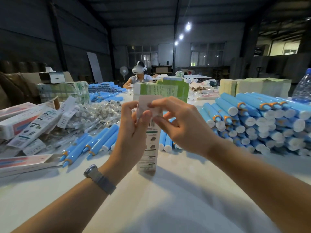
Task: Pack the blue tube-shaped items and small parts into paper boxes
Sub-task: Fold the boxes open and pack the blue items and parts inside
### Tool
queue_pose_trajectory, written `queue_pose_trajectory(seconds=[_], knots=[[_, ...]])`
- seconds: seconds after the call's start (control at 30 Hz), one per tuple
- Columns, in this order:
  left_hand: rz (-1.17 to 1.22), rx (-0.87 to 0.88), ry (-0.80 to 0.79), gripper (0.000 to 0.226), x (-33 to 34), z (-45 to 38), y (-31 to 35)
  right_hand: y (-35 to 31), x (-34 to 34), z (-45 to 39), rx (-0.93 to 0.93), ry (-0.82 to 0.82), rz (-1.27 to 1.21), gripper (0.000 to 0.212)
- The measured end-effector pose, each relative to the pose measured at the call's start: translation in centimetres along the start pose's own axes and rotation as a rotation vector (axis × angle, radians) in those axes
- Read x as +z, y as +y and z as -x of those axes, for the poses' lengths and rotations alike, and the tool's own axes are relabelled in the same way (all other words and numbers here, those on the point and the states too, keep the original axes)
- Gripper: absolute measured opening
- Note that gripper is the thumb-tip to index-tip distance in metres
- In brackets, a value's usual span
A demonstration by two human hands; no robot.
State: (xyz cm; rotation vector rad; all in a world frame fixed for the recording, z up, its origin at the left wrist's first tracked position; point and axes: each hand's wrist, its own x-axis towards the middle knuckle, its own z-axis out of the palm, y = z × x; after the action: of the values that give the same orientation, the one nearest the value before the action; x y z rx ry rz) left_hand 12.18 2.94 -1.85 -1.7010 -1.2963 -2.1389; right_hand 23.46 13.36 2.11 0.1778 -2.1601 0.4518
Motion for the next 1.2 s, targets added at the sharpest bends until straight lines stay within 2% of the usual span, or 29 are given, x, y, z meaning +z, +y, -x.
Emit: queue_pose_trajectory(seconds=[0.1,0.17,0.3,0.43,0.57,0.67,0.77,0.97,1.07,1.2], knots=[[0.075,-0.055,0.047,0.019,0.5,-0.3,-0.1,0.8,0.4,0.4,0.108,0.074,-0.242,0.034],[0.071,-0.056,0.052,0.022,0.8,-0.1,0.0,1.2,0.6,0.6,0.140,0.103,-0.324,0.033],[0.002,0.072,-0.001,0.015,0.7,0.8,-0.1,1.2,1.0,0.8,0.133,0.155,-0.350,0.024],[-0.094,0.079,-0.047,0.028,0.0,2.4,0.0,1.2,1.6,1.4,0.148,0.192,-0.435,0.020],[-0.260,0.146,-0.015,0.033,-0.5,2.7,0.1,1.0,1.9,1.9,0.134,0.190,-0.464,0.024],[-0.219,0.074,0.001,0.031,-1.2,2.5,0.1,0.7,2.3,1.9,0.129,0.181,-0.485,0.027],[-0.225,0.076,-0.025,0.027,-1.3,2.1,0.2,0.7,2.4,2.0,0.140,0.170,-0.476,0.026],[-0.185,-0.045,-0.132,0.020,-1.8,0.8,1.4,1.1,2.0,1.9,0.160,0.181,-0.495,0.032],[-0.188,-0.126,-0.180,0.017,-2.0,0.4,2.0,1.3,1.8,1.9,0.160,0.176,-0.486,0.028],[-0.182,-0.140,-0.192,0.022,-2.1,0.4,2.3,1.3,1.7,1.9,0.142,0.176,-0.471,0.024]])
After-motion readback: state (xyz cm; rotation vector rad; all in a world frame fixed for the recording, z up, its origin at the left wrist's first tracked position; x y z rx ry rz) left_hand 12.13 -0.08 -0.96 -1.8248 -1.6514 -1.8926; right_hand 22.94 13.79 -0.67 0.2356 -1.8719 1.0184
